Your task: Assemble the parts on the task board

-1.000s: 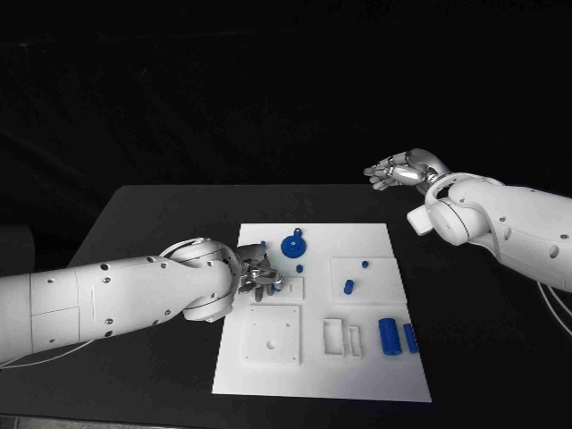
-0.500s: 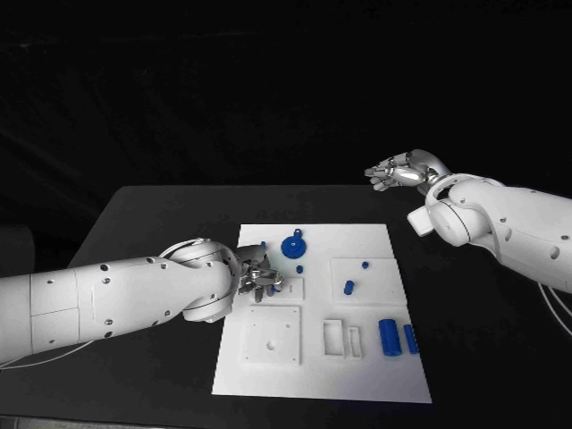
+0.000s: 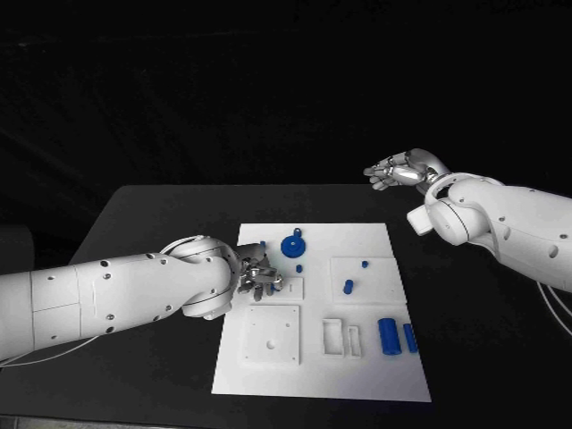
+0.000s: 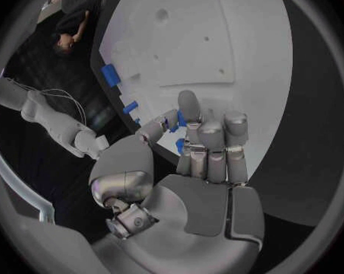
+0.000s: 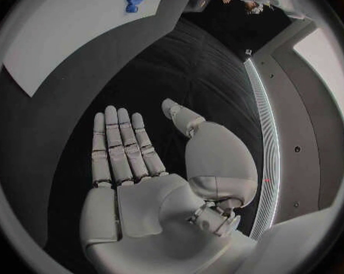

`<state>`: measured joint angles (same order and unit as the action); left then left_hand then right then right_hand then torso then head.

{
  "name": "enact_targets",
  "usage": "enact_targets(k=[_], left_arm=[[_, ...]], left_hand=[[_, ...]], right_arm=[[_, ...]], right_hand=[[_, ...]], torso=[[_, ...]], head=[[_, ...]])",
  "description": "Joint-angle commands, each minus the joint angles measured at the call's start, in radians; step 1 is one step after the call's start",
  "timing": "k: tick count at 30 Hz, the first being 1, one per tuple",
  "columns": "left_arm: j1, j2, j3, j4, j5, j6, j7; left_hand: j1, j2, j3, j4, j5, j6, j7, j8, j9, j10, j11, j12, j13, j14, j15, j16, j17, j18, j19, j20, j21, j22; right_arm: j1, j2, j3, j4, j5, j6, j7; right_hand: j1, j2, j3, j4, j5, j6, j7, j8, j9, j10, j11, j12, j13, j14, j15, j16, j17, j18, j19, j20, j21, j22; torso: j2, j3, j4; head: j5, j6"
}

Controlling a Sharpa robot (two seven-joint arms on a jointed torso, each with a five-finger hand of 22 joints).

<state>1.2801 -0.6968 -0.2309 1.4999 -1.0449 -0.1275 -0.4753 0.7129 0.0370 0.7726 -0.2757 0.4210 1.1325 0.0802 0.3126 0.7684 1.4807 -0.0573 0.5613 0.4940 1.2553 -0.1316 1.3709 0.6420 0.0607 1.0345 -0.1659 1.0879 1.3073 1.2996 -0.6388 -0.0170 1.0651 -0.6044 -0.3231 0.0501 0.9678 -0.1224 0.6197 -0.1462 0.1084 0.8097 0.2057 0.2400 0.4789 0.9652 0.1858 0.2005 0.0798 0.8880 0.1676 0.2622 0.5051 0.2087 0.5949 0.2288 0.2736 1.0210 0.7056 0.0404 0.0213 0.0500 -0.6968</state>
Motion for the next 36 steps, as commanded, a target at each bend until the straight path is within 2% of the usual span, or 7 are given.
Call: enact_targets(k=[1,13,24,27,32,36], left_arm=[[-0.011,0.0,-0.01,-0.002,0.023,0.089,-0.026],[-0.008,-0.001,-0.008,-0.003,0.017,0.092,-0.022],[0.013,0.01,-0.007,-0.019,0.029,0.111,-0.02],[0.02,0.015,-0.007,-0.026,0.041,0.128,-0.021],[0.032,0.026,-0.007,-0.038,0.085,0.216,-0.037],[0.032,0.026,-0.007,-0.038,0.087,0.203,-0.034]], left_hand=[[0.009,0.02,0.026,-0.015,0.009,0.069,-0.063,-0.003,0.0,-0.032,-0.032,0.008,-0.002,0.048,-0.065,0.004,-0.006,0.017,-0.01,-0.108,0.003,0.016],[0.006,0.026,0.029,-0.017,0.02,0.073,-0.065,-0.003,0.004,-0.031,-0.034,0.015,-0.003,0.048,-0.066,0.009,-0.012,0.017,-0.014,-0.107,0.005,0.017],[-0.006,0.033,0.029,-0.017,0.023,0.077,-0.067,-0.001,0.008,-0.03,-0.036,0.024,-0.002,0.05,-0.068,0.018,-0.016,0.017,-0.014,-0.107,0.009,0.018],[-0.007,0.035,0.029,-0.017,0.023,0.078,-0.067,-0.001,0.008,-0.03,-0.036,0.026,-0.002,0.05,-0.068,0.019,-0.016,0.017,-0.014,-0.107,0.01,0.018],[-0.02,0.041,0.028,-0.017,0.015,0.08,-0.068,-0.001,0.011,-0.031,-0.037,0.033,-0.001,0.049,-0.069,0.025,-0.02,0.016,-0.017,-0.106,0.011,0.017],[-0.021,0.041,0.028,-0.017,0.014,0.08,-0.068,-0.001,0.012,-0.031,-0.037,0.033,-0.001,0.048,-0.069,0.025,-0.02,0.016,-0.018,-0.105,0.011,0.017]], right_arm=[[0.0,0.002,0.001,-0.001,-0.001,0.013,0.001],[0.0,0.002,0.001,-0.002,-0.001,0.014,0.0],[0.0,0.005,0.001,-0.004,-0.001,0.018,0.001],[0.0,0.006,0.001,-0.004,-0.001,0.017,0.0],[0.0,0.006,0.001,-0.003,-0.001,0.018,0.0],[0.0,0.005,0.001,-0.004,-0.001,0.017,-0.001]], right_hand=[[0.011,0.001,-0.003,-0.002,0.005,-0.006,0.003,0.004,-0.002,0.006,0.0,-0.007,-0.002,-0.002,0.004,-0.001,-0.001,0.001,-0.009,0.0,-0.005,0.001],[0.014,0.001,-0.003,-0.004,0.005,-0.007,0.004,0.004,-0.004,0.007,0.001,-0.01,-0.004,-0.003,0.005,-0.001,-0.004,0.001,-0.01,0.0,-0.006,0.002],[0.015,-0.001,-0.006,-0.007,0.009,-0.008,0.004,0.005,-0.006,0.009,0.001,-0.013,-0.006,-0.004,0.005,0.0,-0.006,0.001,-0.012,0.002,-0.007,0.003],[0.015,-0.001,-0.008,-0.009,0.017,-0.008,0.004,0.006,-0.007,0.01,0.001,-0.015,-0.008,-0.005,0.005,0.001,-0.009,0.002,-0.013,0.003,-0.007,0.005],[0.017,0.0,-0.009,-0.011,0.022,-0.008,0.004,0.007,-0.009,0.012,0.001,-0.017,-0.009,-0.005,0.005,0.001,-0.01,0.003,-0.013,0.003,-0.007,0.006],[0.017,0.0,-0.009,-0.012,0.026,-0.008,0.004,0.007,-0.009,0.012,0.001,-0.018,-0.009,-0.005,0.005,0.002,-0.011,0.003,-0.013,0.003,-0.008,0.006]], torso=[[0.0,0.0004,-0.0007],[0.0,-0.0001,0.0007],[0.0,0.0004,-0.0002],[0.0,0.0011,-0.0003],[0.0,0.0013,-0.0009],[0.0,0.0018,-0.0008]], head=[[-0.001,-0.001],[-0.004,-0.001],[-0.002,0.0],[-0.002,0.001],[-0.002,0.001],[-0.001,0.0]])
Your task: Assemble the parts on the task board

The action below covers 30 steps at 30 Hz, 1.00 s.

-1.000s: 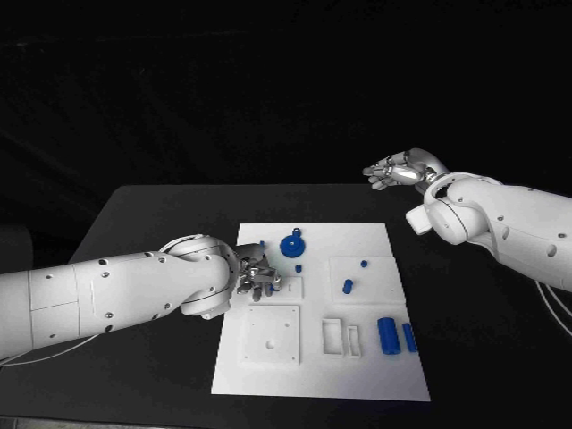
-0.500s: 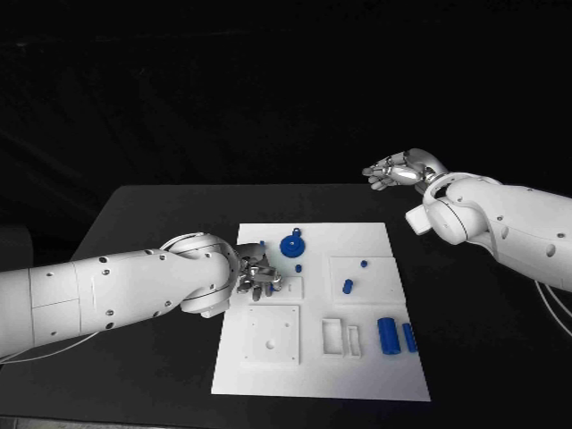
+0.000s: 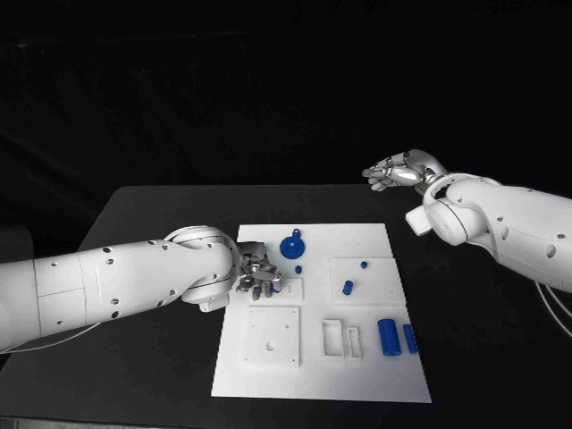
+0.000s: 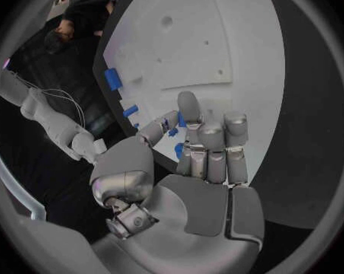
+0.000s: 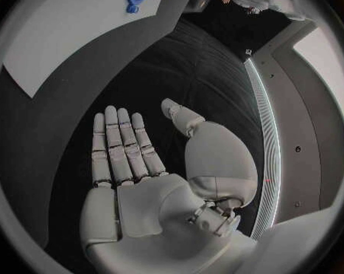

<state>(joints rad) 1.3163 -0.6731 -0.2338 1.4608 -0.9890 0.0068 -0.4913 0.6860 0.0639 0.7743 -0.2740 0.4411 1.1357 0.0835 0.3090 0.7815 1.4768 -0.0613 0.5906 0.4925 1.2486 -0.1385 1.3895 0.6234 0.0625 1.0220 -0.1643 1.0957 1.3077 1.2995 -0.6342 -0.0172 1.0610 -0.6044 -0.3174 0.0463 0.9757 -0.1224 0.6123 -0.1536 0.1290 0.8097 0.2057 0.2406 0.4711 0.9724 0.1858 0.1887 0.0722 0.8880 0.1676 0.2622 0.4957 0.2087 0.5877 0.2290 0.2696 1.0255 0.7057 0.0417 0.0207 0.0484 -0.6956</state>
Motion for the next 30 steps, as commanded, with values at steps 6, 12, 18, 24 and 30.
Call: enact_targets(k=[6,12,18,24,30], left_arm=[[-0.004,0.003,-0.003,0.001,0.031,0.034,-0.008],[-0.003,0.007,-0.003,0.0,0.035,0.03,-0.003],[-0.002,0.01,-0.002,-0.004,0.035,0.029,-0.005],[0.0,0.012,-0.002,-0.01,0.033,0.043,-0.007],[0.003,0.016,-0.002,-0.015,0.033,0.072,-0.01]], left_hand=[[0.0,0.017,0.026,-0.017,-0.012,0.079,-0.072,0.003,0.0,-0.027,-0.034,0.009,0.001,0.054,-0.063,0.01,-0.004,0.014,-0.007,-0.106,0.003,0.016],[-0.013,0.021,0.024,-0.015,-0.019,0.087,-0.075,0.006,0.004,-0.024,-0.037,0.021,0.003,0.055,-0.066,0.017,-0.007,0.014,-0.005,-0.106,0.004,0.014],[-0.018,0.024,0.023,-0.013,-0.02,0.09,-0.076,0.007,0.006,-0.024,-0.038,0.026,0.005,0.055,-0.067,0.02,-0.009,0.014,-0.004,-0.106,0.004,0.013],[-0.029,0.029,0.021,-0.009,-0.035,0.092,-0.077,0.007,0.008,-0.026,-0.039,0.035,0.006,0.054,-0.068,0.025,-0.013,0.014,-0.002,-0.106,0.003,0.011],[-0.035,0.03,0.02,-0.005,-0.044,0.096,-0.078,0.008,0.009,-0.026,-0.04,0.041,0.007,0.054,-0.069,0.028,-0.015,0.014,-0.002,-0.106,0.003,0.01]], right_arm=[[0.0,0.001,0.001,0.0,-0.001,0.012,0.003],[0.0,0.001,0.001,0.0,-0.001,0.012,0.004],[0.0,0.002,0.001,0.0,-0.001,0.013,0.004],[0.0,0.001,0.001,-0.001,-0.001,0.014,0.004],[0.0,-0.001,0.001,-0.001,-0.001,0.013,0.003]], right_hand=[[0.01,0.001,-0.002,-0.005,0.009,-0.008,0.004,0.007,-0.002,0.006,0.001,-0.008,-0.002,-0.005,0.005,0.002,-0.003,0.004,-0.006,0.003,-0.004,0.002],[0.007,0.0,-0.007,-0.006,0.025,-0.008,0.004,0.008,-0.005,0.008,0.001,-0.011,-0.003,-0.005,0.006,0.004,-0.006,0.005,-0.007,0.005,-0.004,0.003],[0.007,0.0,-0.008,-0.007,0.03,-0.008,0.004,0.009,-0.006,0.009,0.001,-0.013,-0.003,-0.005,0.006,0.004,-0.007,0.005,-0.007,0.005,-0.005,0.004],[0.007,0.001,-0.009,-0.008,0.032,-0.009,0.004,0.009,-0.006,0.009,0.001,-0.014,-0.003,-0.005,0.006,0.004,-0.008,0.006,-0.007,0.006,-0.005,0.004],[0.008,0.001,-0.009,-0.009,0.035,-0.009,0.004,0.009,-0.007,0.009,0.001,-0.014,-0.004,-0.006,0.006,0.005,-0.009,0.006,-0.007,0.006,-0.005,0.005]], torso=[[0.0,-0.0006,0.0005],[0.0,-0.0004,0.0002],[0.0,-0.0004,0.001],[-0.001,-0.0006,0.0007],[0.0,-0.0011,0.0018]], head=[[-0.001,-0.001],[0.0,0.002],[-0.001,0.002],[-0.001,0.001],[0.0,-0.001]])
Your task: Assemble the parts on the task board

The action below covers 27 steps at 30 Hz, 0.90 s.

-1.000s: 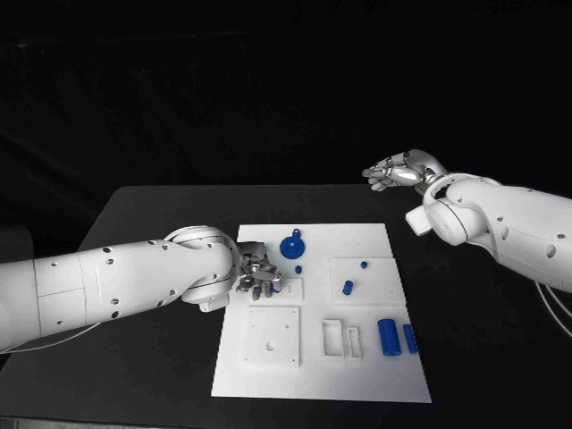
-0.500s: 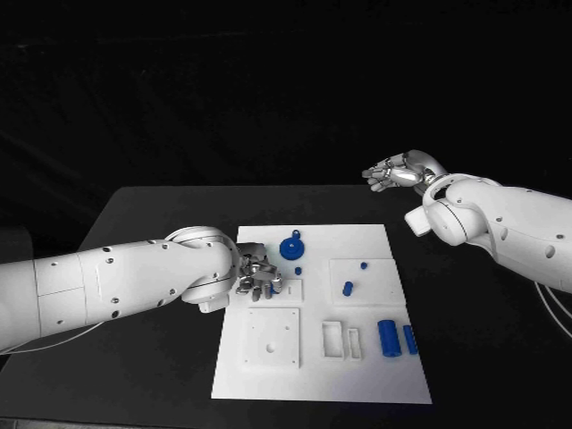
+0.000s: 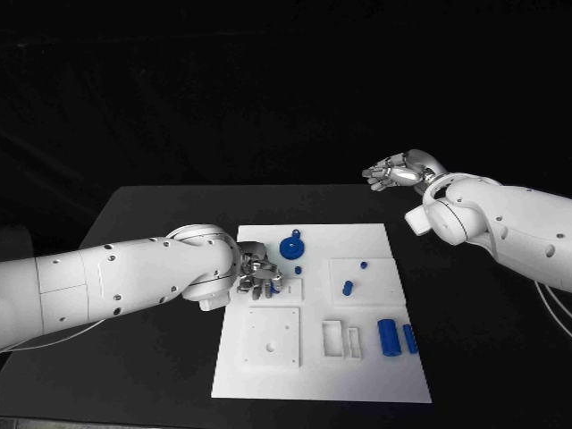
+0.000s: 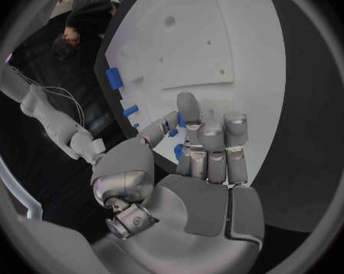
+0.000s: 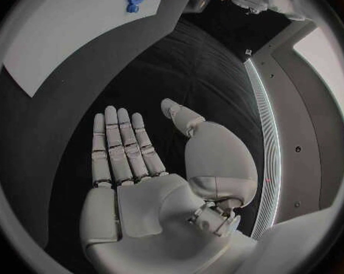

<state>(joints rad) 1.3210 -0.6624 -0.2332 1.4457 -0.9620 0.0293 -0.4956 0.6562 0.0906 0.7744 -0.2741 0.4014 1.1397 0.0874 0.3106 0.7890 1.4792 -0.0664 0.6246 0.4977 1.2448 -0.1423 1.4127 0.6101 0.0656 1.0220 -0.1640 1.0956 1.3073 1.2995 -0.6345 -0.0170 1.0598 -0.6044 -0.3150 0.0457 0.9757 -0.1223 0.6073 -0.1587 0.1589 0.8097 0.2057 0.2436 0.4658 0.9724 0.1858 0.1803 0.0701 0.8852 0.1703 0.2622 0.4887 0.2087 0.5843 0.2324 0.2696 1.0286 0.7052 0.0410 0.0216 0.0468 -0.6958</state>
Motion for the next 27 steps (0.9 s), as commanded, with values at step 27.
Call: enact_targets(k=[27], left_arm=[[0.0,0.01,0.0,-0.02,-0.019,0.095,0.002]], left_hand=[[-0.005,0.0,0.024,-0.009,0.041,0.122,-0.093,0.02,0.012,-0.027,-0.044,0.062,0.017,0.057,-0.072,0.033,-0.008,0.012,0.001,-0.106,0.003,0.009]], right_arm=[[0.0,-0.007,0.0,0.008,0.001,0.015,-0.004]], right_hand=[[0.039,0.008,0.013,-0.028,0.054,-0.011,0.006,0.011,-0.012,0.014,0.002,-0.019,-0.002,-0.008,0.005,0.008,-0.015,0.01,-0.009,0.008,-0.01,0.007]], torso=[[0.001,-0.0002,0.0001]], head=[[0.0,-0.005]])
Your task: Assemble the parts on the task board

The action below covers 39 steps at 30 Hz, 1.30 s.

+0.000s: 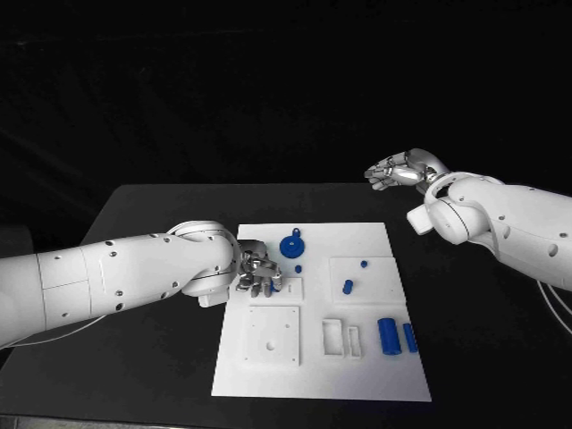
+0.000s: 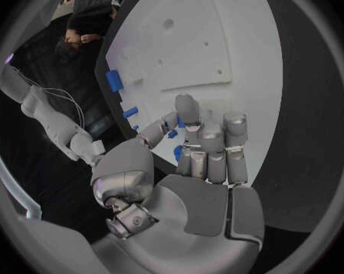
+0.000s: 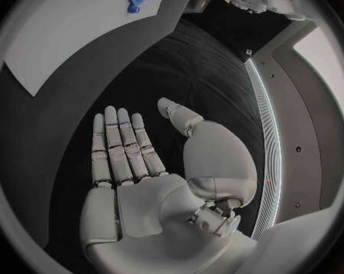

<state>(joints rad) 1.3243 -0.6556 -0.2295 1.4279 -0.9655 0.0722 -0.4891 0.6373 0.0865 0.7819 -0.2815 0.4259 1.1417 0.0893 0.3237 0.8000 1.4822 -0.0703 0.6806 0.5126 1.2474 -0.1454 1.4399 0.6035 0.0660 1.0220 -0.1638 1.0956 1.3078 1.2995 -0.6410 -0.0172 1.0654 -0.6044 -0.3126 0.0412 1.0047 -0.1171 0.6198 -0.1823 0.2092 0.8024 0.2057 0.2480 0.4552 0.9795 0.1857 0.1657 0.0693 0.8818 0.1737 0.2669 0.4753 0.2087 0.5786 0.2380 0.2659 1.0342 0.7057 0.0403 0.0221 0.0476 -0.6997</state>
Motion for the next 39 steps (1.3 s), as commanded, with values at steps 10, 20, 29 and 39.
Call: enact_targets(k=[10,20,29,39], left_arm=[[0.0,0.008,-0.004,-0.012,-0.005,0.067,-0.021],[0.005,0.018,-0.003,-0.022,0.01,0.084,-0.028],[0.006,0.021,-0.003,-0.026,0.014,0.084,-0.032],[0.007,0.023,-0.003,-0.029,0.009,0.084,-0.035]], left_hand=[[0.012,0.009,0.013,-0.001,0.023,0.124,-0.096,0.011,0.005,-0.031,-0.042,0.02,0.005,0.054,-0.071,0.014,-0.001,0.011,0.002,-0.106,0.005,0.009],[-0.02,0.007,0.003,0.058,-0.128,0.123,-0.097,0.018,0.009,-0.043,-0.041,0.05,0.005,0.048,-0.071,0.026,-0.009,0.012,0.0,-0.106,0.004,0.009],[-0.037,0.002,0.004,0.114,-0.232,0.121,-0.097,0.022,0.01,-0.048,-0.04,0.064,-0.003,0.044,-0.071,0.032,-0.016,0.014,-0.005,-0.107,0.006,0.011],[-0.037,0.004,0.005,0.116,-0.235,0.121,-0.097,0.023,0.01,-0.049,-0.04,0.066,-0.004,0.044,-0.071,0.032,-0.017,0.014,-0.005,-0.107,0.006,0.011]], right_arm=[[0.0,-0.001,0.001,0.002,0.003,0.012,-0.001],[0.0,-0.001,0.001,0.002,-0.002,0.012,-0.005],[0.0,0.001,0.001,0.001,-0.003,0.013,-0.006],[0.0,0.0,0.001,0.002,-0.003,0.015,-0.006]], right_hand=[[0.015,0.004,0.004,-0.009,0.013,-0.005,0.006,0.007,-0.004,0.007,0.003,-0.008,-0.001,-0.005,0.002,0.005,-0.004,0.011,-0.004,0.003,-0.008,0.002],[0.016,0.003,0.009,-0.017,0.068,-0.006,0.006,0.011,-0.01,0.012,0.003,-0.015,-0.001,-0.006,0.002,0.009,-0.012,0.014,-0.005,0.007,-0.01,0.007],[0.017,0.003,0.01,-0.022,0.088,-0.007,0.007,0.013,-0.013,0.013,0.003,-0.018,-0.001,-0.007,0.003,0.011,-0.015,0.016,-0.006,0.008,-0.011,0.009],[0.017,0.004,0.011,-0.024,0.102,-0.007,0.007,0.014,-0.016,0.014,0.003,-0.021,-0.001,-0.007,0.003,0.013,-0.018,0.017,-0.006,0.01,-0.012,0.011]], torso=[[-0.001,0.0003,0.0],[0.0,0.0011,-0.0006],[0.0,0.0009,-0.0006],[0.0,0.0003,-0.0001]], head=[[-0.001,-0.003],[0.0,-0.002],[-0.001,-0.003],[-0.002,-0.003]])
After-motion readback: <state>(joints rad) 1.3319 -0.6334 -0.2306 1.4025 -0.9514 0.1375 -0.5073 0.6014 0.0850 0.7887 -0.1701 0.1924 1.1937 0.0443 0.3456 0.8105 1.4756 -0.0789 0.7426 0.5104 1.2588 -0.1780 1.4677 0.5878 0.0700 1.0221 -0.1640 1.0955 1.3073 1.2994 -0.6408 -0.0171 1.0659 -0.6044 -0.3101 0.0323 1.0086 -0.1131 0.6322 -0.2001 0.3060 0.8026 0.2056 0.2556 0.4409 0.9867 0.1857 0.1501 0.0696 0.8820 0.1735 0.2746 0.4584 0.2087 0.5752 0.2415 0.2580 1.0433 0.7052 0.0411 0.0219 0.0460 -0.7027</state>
